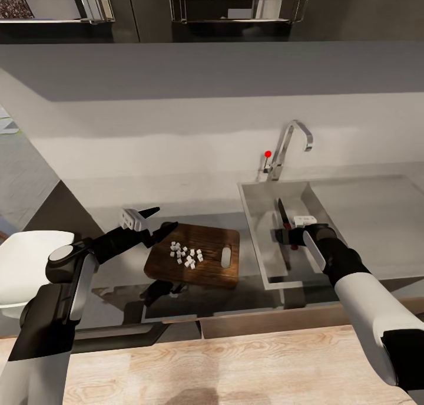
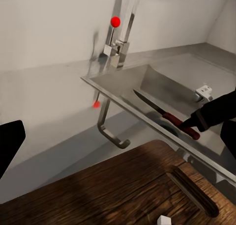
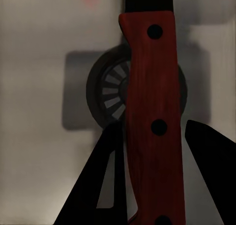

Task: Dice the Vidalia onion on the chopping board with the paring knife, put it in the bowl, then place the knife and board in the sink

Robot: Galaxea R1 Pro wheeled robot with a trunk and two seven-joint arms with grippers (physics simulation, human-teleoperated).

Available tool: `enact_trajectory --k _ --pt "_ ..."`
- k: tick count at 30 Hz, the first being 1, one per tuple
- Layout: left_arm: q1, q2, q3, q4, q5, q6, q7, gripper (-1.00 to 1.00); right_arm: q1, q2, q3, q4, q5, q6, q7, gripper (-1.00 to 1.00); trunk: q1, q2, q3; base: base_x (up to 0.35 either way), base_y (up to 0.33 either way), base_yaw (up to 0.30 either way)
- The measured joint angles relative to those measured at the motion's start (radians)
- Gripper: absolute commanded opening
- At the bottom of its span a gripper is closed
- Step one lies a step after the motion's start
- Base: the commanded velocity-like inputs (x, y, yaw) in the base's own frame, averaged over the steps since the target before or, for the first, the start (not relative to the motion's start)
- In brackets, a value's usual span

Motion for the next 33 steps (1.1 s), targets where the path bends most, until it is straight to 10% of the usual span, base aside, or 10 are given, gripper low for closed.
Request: enact_trajectory --k 33 --pt "0.000 -0.002 -0.002 0.000 0.000 0.000 0.000 1.00 0.003 0.003 0.004 0.018 0.001 0.000 0.000 -1.00 0.000 0.000 0.000 0.000 0.000 0.000"
